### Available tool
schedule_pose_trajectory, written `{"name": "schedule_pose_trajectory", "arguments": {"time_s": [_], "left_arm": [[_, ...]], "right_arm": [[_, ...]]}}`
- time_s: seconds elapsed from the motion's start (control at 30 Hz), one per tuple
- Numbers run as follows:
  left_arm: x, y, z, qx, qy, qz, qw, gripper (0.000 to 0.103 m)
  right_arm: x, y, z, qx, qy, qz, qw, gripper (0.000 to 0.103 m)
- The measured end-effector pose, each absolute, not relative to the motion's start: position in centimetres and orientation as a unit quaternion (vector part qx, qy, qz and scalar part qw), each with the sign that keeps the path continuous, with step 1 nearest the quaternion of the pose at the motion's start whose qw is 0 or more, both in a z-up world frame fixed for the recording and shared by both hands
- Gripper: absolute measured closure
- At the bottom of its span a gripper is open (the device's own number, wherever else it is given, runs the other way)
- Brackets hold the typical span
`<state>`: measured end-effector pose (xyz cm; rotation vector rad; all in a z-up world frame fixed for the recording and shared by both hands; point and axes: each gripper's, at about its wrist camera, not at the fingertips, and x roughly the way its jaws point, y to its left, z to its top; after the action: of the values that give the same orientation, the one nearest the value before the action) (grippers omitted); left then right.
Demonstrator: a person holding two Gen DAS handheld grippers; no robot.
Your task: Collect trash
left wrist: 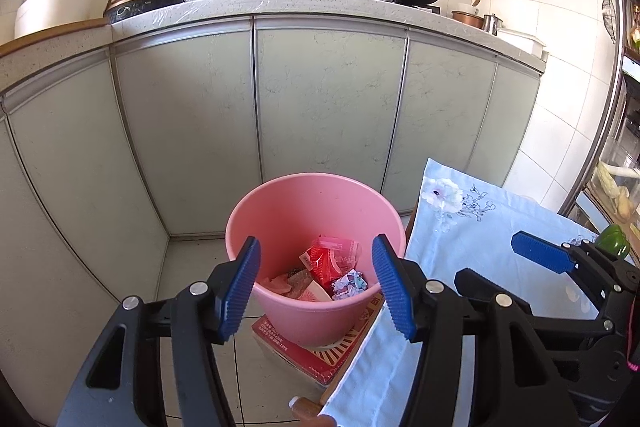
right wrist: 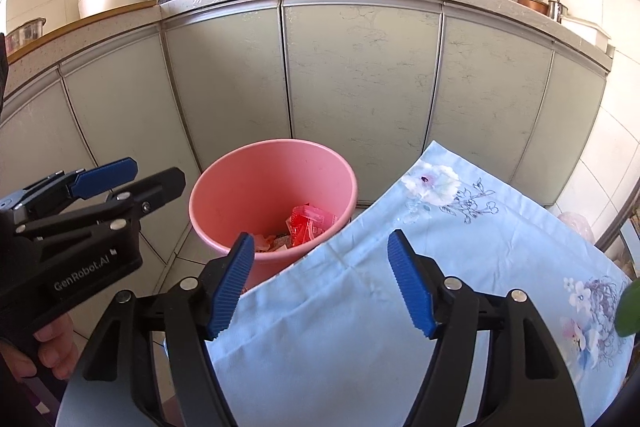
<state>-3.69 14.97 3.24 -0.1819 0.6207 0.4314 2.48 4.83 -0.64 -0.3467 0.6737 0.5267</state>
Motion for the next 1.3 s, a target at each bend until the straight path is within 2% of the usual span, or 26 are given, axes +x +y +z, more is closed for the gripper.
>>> {"name": "schedule_pose_trajectory", "arguments": {"time_s": [1.3], "left_arm": [[-6.7,13.2,4.4,-0.075,0.285,0.201,0.934,0.046]], "right_arm": [[-1.1,4.8,-0.1,-0.175,0.313,0.250,0.899,0.033]]}}
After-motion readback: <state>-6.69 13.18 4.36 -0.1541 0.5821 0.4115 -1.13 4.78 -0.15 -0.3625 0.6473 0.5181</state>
